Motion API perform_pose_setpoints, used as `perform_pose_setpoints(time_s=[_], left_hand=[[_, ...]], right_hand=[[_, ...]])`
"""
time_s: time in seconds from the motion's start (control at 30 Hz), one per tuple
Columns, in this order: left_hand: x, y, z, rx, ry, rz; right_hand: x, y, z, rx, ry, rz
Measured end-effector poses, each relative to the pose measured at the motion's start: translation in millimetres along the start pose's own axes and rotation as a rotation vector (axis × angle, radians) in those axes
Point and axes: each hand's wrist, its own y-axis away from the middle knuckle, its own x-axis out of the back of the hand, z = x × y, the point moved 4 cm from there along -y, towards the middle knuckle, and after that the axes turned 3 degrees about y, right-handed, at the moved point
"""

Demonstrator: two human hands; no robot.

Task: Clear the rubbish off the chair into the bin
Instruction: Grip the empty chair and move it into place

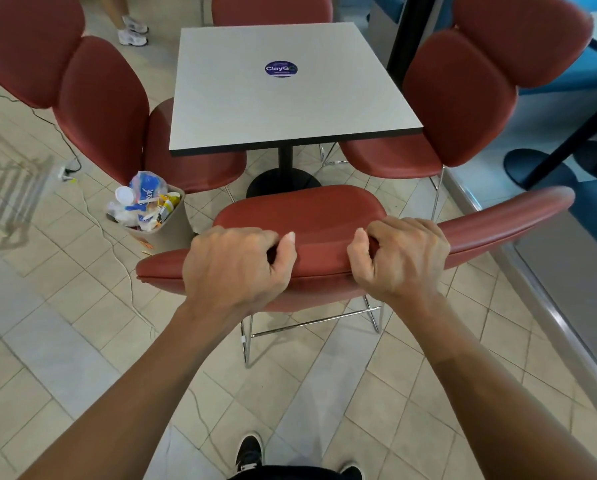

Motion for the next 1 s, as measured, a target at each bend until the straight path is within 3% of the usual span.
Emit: perform_pose_setpoints(time_s=[1.0], left_hand=[[-14.8, -45.1, -23.7, -0.015, 0.070, -0.025]], right_hand=[[-35.0, -29.5, -3.0, -0.067, 0.032, -0.035]])
